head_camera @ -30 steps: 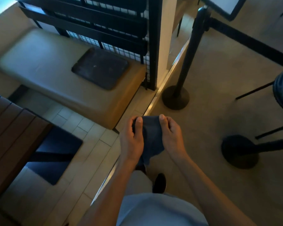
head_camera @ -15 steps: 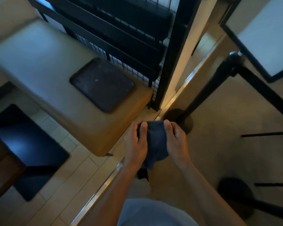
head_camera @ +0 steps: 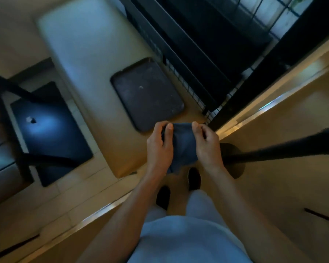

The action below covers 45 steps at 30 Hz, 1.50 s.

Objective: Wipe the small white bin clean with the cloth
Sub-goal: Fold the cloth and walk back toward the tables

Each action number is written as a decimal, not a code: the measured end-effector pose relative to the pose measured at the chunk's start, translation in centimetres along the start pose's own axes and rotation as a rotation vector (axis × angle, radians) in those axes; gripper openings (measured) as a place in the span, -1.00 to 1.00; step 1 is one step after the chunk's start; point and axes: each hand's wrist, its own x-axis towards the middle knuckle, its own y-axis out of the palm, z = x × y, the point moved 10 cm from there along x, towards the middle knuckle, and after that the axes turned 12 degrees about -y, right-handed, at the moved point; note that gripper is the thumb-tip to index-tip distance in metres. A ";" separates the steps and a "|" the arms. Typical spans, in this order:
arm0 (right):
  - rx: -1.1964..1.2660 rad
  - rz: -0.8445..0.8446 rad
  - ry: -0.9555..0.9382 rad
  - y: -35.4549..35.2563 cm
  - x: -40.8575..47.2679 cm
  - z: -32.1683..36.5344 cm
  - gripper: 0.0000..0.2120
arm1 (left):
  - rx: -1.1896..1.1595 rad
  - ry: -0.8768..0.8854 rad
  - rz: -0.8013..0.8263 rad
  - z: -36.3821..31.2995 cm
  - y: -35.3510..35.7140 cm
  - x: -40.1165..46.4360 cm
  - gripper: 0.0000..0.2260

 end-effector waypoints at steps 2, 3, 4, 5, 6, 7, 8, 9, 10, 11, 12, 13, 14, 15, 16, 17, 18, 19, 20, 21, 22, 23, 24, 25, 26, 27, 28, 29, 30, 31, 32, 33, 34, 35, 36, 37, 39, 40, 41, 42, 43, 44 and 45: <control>-0.008 0.102 0.003 0.9 2.2 -0.1 -0.68 | 0.008 -0.033 -0.077 0.2 0.1 1.3 -0.83; 0.000 0.151 0.006 1.4 3.1 0.0 -0.69 | 0.012 -0.050 -0.116 0.3 0.0 1.9 -0.83; 0.021 0.207 0.012 1.9 3.9 0.1 -0.71 | 0.010 -0.067 -0.155 0.4 -0.1 2.4 -0.83; 0.048 0.268 0.014 2.5 4.7 0.4 -0.73 | 0.006 -0.080 -0.190 0.4 -0.2 2.8 -0.82; 0.073 0.332 0.013 3.1 5.5 0.6 -0.73 | 0.001 -0.089 -0.221 0.3 -0.3 3.3 -0.82; 0.093 0.393 0.012 3.7 6.2 0.8 -0.72 | -0.002 -0.102 -0.247 0.2 -0.4 3.8 -0.82; 0.108 0.445 0.009 4.3 7.0 0.9 -0.70 | -0.009 -0.114 -0.267 0.1 -0.6 4.3 -0.81; 0.122 0.486 0.002 4.9 7.8 1.1 -0.69 | -0.020 -0.122 -0.285 0.0 -0.9 4.8 -0.82; 0.132 0.517 -0.008 5.5 8.5 1.3 -0.69 | -0.029 -0.122 -0.300 -0.2 -1.2 5.4 -0.82; 0.136 0.539 -0.016 6.0 9.4 1.4 -0.71 | -0.030 -0.114 -0.315 -0.5 -1.5 6.0 -0.82; 0.134 0.558 -0.024 6.6 10.2 1.4 -0.73 | -0.026 -0.104 -0.330 -0.6 -1.7 6.7 -0.82; 0.130 0.570 -0.030 7.2 11.1 1.4 -0.74 | -0.022 -0.098 -0.344 -0.7 -1.9 7.5 -0.82; 0.121 0.578 -0.035 7.8 12.0 1.3 -0.74 | -0.018 -0.097 -0.355 -0.5 -2.1 8.3 -0.82; 0.107 0.581 -0.041 8.4 13.0 1.1 -0.74 | -0.015 -0.102 -0.364 -0.3 -2.2 9.3 -0.82; 0.090 0.580 -0.051 9.1 14.1 0.9 -0.74 | -0.011 -0.109 -0.370 -0.1 -2.2 10.4 -0.81; 0.076 0.577 -0.063 9.8 15.3 0.6 -0.74 | -0.006 -0.116 -0.374 0.2 -2.3 11.6 -0.80; 0.067 0.573 -0.077 10.5 16.5 0.3 -0.75 | -0.003 -0.119 -0.375 0.5 -2.2 12.9 -0.79; 0.061 0.573 -0.094 11.2 17.8 -0.1 -0.76 | 0.001 -0.121 -0.376 0.8 -2.1 14.3 -0.78; 0.055 0.578 -0.109 11.9 19.0 -0.5 -0.78 | 0.012 -0.123 -0.379 1.1 -2.1 15.7 -0.78; 0.046 0.582 -0.125 12.6 20.2 -0.9 -0.81 | 0.026 -0.123 -0.383 1.4 -2.0 17.2 -0.78; 0.031 0.587 -0.146 13.2 21.3 -1.0 -0.83 | 0.039 -0.120 -0.388 1.6 -2.0 18.5 -0.78; 0.011 0.595 -0.164 14.0 22.5 -1.3 -0.84 | 0.047 -0.121 -0.390 2.0 -1.9 20.1 -0.78; -0.008 0.605 -0.176 14.7 23.6 -1.6 -0.84 | 0.054 -0.124 -0.390 2.5 -1.9 21.4 -0.79; -0.025 0.613 -0.184 15.4 24.7 -2.0 -0.84 | 0.059 -0.126 -0.387 3.1 -1.7 22.8 -0.80; -0.045 0.621 -0.186 16.1 25.8 -2.7 -0.83 | 0.060 -0.136 -0.382 3.9 -1.6 24.2 -0.80; -0.069 0.629 -0.185 16.9 26.9 -3.6 -0.82 | 0.064 -0.148 -0.379 4.8 -1.4 25.6 -0.80; -0.094 0.641 -0.183 17.6 27.8 -4.4 -0.81 | 0.070 -0.161 -0.376 5.7 -1.2 26.7 -0.80; -0.121 0.653 -0.176 18.3 28.6 -5.5 -0.81 | 0.076 -0.176 -0.372 6.7 -0.9 27.7 -0.80; -0.146 0.665 -0.166 19.0 29.3 -6.6 -0.81 | 0.080 -0.194 -0.367 7.7 -0.6 28.6 -0.81; -0.173 0.674 -0.157 19.5 29.9 -7.7 -0.81 | 0.085 -0.214 -0.362 8.7 -0.3 29.3 -0.80; -0.204 0.683 -0.147 19.9 30.3 -8.8 -0.80 | 0.092 -0.235 -0.353 9.9 0.1 29.9 -0.80; -0.233 0.694 -0.133 20.3 30.6 -10.0 -0.79 | 0.100 -0.256 -0.341 11.1 0.5 30.3 -0.79; -0.260 0.707 -0.115 20.6 30.7 -11.2 -0.78 | 0.107 -0.274 -0.326 12.3 1.0 30.7 -0.78; -0.285 0.719 -0.093 20.9 30.8 -12.5 -0.77 | 0.114 -0.291 -0.312 13.5 1.4 31.0 -0.79; -0.310 0.729 -0.069 21.2 30.8 -13.7 -0.77 | 0.124 -0.308 -0.297 14.8 1.7 31.4 -0.79; -0.336 0.741 -0.042 21.5 30.9 -14.9 -0.76 | 0.137 -0.327 -0.284 16.0 2.1 31.7 -0.80; -0.392 0.761 0.007 22.0 31.1 -17.3 -0.76 | 0.163 -0.359 -0.257 18.1 2.8 32.3 -0.81; -0.415 0.763 0.028 22.3 31.2 -18.4 -0.75 | 0.173 -0.373 -0.243 19.1 3.1 32.6 -0.81; -0.434 0.760 0.052 22.7 31.4 -19.4 -0.75 | 0.180 -0.388 -0.233 19.9 3.3 32.9 -0.82; -0.447 0.748 0.069 22.9 31.6 -20.2 -0.75 | 0.192 -0.400 -0.230 20.7 3.4 33.3 -0.82; -0.459 0.734 0.083 23.2 31.9 -20.8 -0.75 | 0.207 -0.409 -0.232 21.4 3.5 33.6 -0.83; -0.466 0.721 0.094 23.5 32.1 -21.4 -0.76 | 0.218 -0.413 -0.235 22.0 3.5 34.1 -0.83; -0.477 0.708 0.102 23.8 32.5 -21.9 -0.76 | 0.226 -0.414 -0.237 22.4 3.4 34.6 -0.83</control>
